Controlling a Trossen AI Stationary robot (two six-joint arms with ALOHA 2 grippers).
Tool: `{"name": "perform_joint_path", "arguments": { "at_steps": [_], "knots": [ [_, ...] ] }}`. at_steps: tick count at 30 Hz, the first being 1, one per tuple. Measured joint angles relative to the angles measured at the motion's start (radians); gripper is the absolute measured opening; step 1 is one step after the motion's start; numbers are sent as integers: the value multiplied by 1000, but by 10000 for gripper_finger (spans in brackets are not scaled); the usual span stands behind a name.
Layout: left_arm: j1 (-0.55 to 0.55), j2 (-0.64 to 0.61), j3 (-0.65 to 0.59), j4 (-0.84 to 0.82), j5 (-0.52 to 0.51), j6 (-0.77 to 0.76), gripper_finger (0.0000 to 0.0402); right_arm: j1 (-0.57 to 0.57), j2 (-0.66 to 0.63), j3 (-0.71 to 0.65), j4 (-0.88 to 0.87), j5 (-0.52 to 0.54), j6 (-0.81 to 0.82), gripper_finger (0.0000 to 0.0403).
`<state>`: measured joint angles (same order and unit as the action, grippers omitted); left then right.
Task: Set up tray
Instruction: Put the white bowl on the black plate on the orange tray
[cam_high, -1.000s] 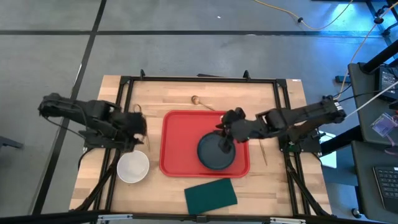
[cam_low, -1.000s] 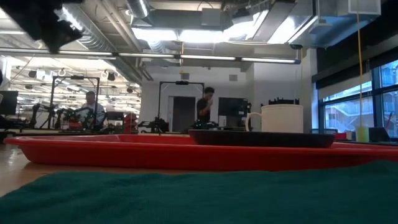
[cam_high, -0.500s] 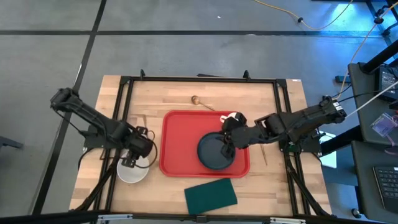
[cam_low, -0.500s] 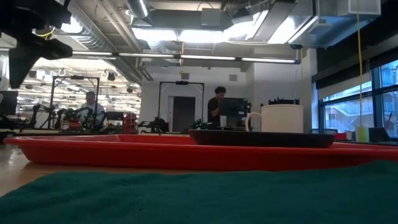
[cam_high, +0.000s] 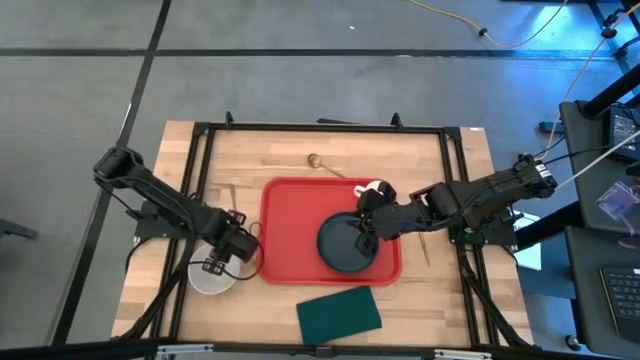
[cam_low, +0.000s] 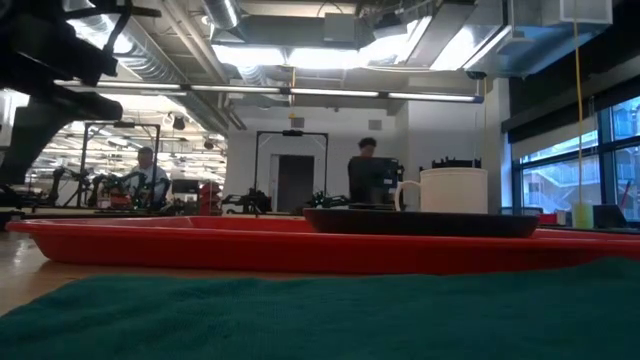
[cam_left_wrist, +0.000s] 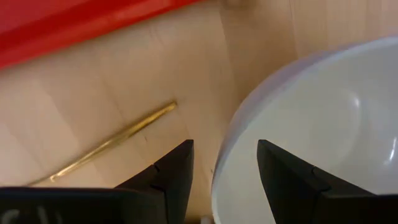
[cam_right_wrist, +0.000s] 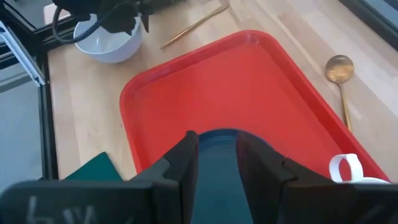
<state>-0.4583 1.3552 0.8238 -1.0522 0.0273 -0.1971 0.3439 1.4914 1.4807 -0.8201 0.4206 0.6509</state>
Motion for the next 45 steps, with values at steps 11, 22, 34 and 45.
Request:
{"name": "perform_joint_path", "arguments": {
  "at_steps": [11,22,34,45],
  "knots": [
    [0,44,0,29,23,2,43,0,0,0,-7,-4,-1,111],
    [64,-58,140,-75,208,-244,5,13,-3,1,-42,-133,55,111],
    [352,11,428,311,26,-384,4,63,-80,2,-274,-208,429,111],
    [487,447,784,158,55,-264,4,169,-195,2,-359,-206,527,111]
  ]
}}
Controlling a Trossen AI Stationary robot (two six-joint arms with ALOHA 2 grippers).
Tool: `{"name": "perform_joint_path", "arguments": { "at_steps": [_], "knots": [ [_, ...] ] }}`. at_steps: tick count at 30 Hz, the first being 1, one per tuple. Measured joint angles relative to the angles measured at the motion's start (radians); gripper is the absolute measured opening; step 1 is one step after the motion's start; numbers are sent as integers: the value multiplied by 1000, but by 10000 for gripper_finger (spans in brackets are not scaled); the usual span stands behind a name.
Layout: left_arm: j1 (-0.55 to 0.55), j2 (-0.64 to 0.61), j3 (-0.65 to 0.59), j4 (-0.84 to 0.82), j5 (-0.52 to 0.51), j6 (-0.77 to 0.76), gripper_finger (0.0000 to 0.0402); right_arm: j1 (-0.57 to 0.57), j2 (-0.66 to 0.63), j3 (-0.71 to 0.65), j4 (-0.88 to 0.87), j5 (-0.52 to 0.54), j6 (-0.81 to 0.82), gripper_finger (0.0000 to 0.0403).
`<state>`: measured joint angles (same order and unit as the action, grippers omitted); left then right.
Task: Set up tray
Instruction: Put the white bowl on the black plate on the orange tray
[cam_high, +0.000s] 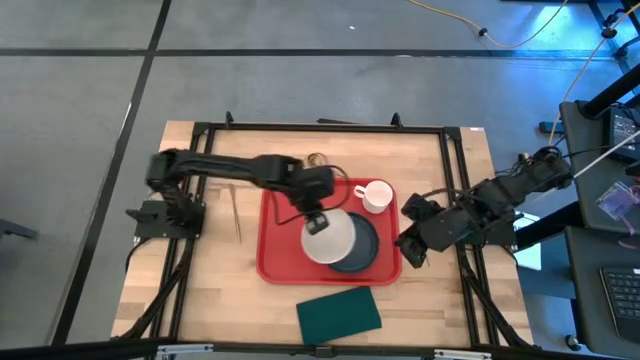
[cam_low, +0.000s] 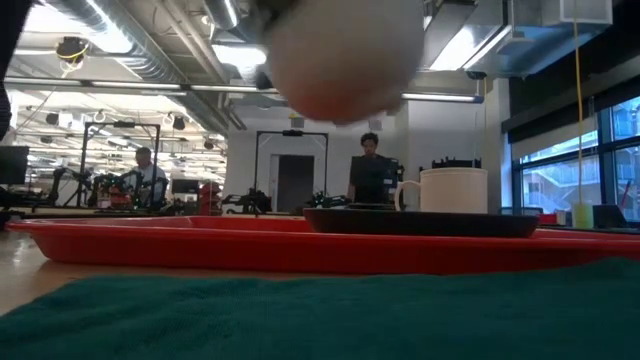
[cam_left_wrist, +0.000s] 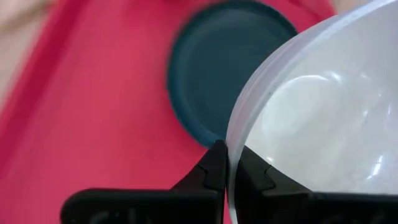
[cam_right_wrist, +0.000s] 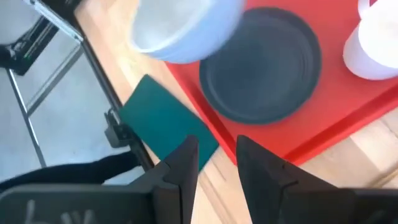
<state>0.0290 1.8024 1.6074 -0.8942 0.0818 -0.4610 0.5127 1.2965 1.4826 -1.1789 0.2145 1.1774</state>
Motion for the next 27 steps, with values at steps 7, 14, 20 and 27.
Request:
{"name": "perform_joint_path", "arguments": {
  "at_steps": [7,14,20,27],
  "knots": [
    [26,231,241,-40,-54,-24,4,23,-4,0,-75,1,-4,111],
    [29,356,339,-157,-10,-34,4,23,-4,0,-142,1,-5,111],
    [35,381,340,-165,9,-53,4,23,-4,0,-153,2,-11,111],
    [47,405,341,-144,34,-104,4,23,-4,0,-153,2,-16,111]
  ]
}}
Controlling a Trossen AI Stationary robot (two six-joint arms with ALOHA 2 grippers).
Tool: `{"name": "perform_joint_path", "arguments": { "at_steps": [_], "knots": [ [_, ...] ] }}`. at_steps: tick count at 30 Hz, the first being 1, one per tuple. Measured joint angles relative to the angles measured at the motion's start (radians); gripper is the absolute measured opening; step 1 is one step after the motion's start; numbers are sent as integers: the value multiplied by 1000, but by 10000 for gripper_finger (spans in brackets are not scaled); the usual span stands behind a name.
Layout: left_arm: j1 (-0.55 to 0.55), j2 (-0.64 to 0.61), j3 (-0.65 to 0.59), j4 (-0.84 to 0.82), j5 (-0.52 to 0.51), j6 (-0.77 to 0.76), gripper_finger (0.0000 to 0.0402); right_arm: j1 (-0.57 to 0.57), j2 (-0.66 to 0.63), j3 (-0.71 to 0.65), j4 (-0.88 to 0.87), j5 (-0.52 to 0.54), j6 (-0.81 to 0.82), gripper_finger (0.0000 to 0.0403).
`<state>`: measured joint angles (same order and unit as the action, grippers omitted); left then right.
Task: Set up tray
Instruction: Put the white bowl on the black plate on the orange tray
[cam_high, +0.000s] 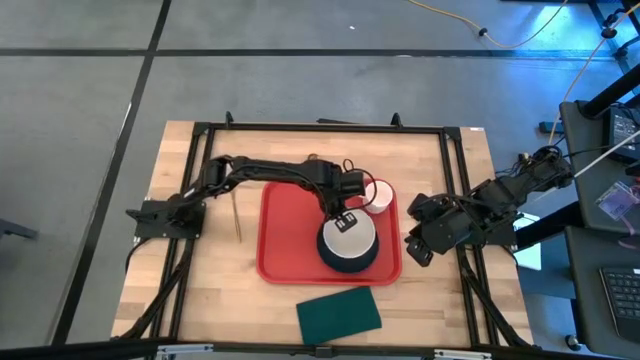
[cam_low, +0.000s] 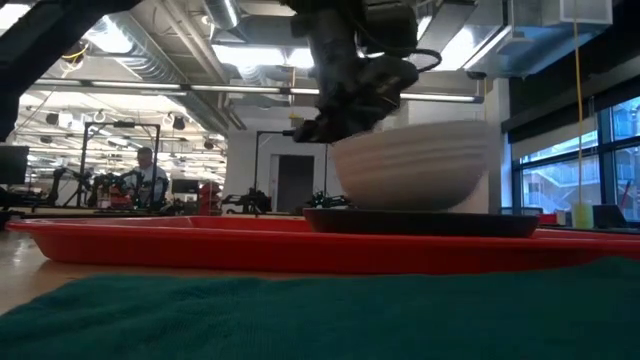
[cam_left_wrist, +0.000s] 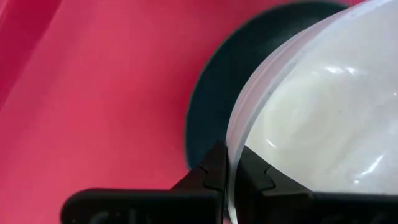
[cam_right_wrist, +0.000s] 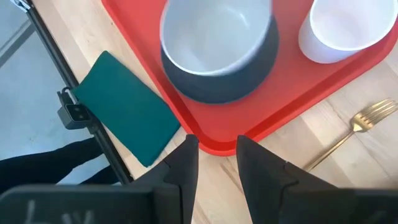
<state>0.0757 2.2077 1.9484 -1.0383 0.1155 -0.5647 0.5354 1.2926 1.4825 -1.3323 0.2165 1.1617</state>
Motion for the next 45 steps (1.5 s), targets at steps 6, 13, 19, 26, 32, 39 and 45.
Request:
{"name": "perform_joint_path", "arguments": {
  "at_steps": [6,13,19,26,32,39,45],
  "knots": [
    [-2,13,0,-6,18,-16,4,0,0,0,0,1,-18,111],
    [-10,26,-1,1,17,-25,4,0,0,0,0,3,-43,111],
    [-6,29,-1,-3,18,-25,4,0,0,0,0,36,-45,111],
    [-8,29,-1,-1,27,-26,12,0,0,0,0,37,-45,111],
    [-8,29,-1,0,20,-50,16,0,0,0,0,37,-45,111],
    [-8,29,-1,0,21,-44,20,0,0,0,0,37,-45,111],
    [-8,29,-1,0,20,-43,45,0,0,0,0,44,-45,111]
  ]
}}
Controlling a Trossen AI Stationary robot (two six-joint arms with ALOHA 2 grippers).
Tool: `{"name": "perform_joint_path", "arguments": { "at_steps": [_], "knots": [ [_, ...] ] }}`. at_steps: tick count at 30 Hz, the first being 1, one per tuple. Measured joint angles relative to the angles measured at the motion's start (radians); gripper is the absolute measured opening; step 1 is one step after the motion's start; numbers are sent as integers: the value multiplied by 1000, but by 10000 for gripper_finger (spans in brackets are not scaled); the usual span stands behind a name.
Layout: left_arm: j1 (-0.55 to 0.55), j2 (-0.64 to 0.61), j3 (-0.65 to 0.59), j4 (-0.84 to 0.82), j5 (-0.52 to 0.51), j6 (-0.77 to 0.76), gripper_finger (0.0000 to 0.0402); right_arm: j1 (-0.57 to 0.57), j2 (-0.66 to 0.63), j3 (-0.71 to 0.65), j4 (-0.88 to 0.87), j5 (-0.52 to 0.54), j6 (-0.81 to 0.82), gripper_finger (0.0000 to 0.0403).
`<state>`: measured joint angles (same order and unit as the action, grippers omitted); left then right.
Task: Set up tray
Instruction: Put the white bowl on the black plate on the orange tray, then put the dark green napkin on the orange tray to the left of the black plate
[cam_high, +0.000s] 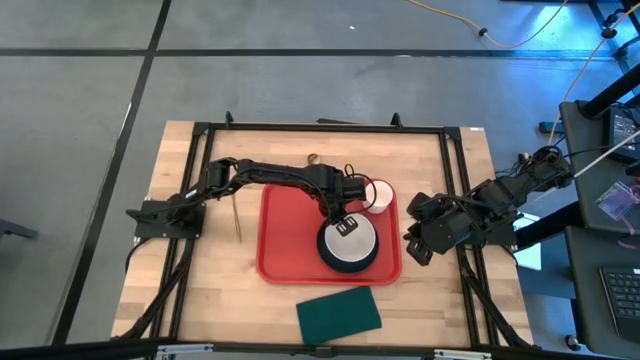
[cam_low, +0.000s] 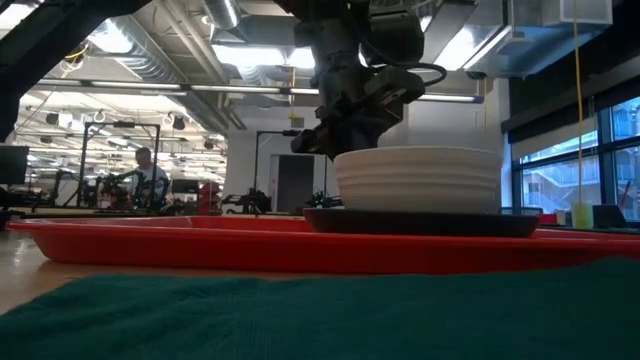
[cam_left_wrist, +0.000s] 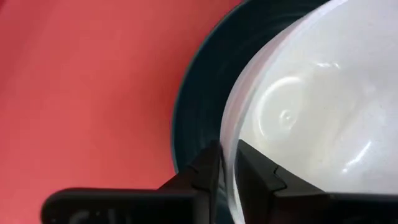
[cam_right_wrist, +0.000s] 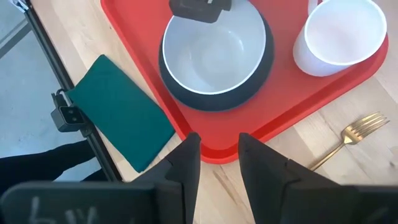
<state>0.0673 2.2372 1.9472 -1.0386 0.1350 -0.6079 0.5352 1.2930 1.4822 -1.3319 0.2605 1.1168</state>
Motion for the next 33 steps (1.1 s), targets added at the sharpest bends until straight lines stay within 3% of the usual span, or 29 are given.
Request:
{"name": "perform_joint_path", "arguments": {
  "at_steps": [25,29,33],
  "knots": [
    [24,-52,20,-60,13,83,139,0,0,0,0,0,0,111],
    [38,-54,77,-123,13,140,146,0,0,0,-2,0,-1,111],
    [59,-55,219,-275,-2,208,142,0,0,0,-7,0,-16,111]
  ]
}}
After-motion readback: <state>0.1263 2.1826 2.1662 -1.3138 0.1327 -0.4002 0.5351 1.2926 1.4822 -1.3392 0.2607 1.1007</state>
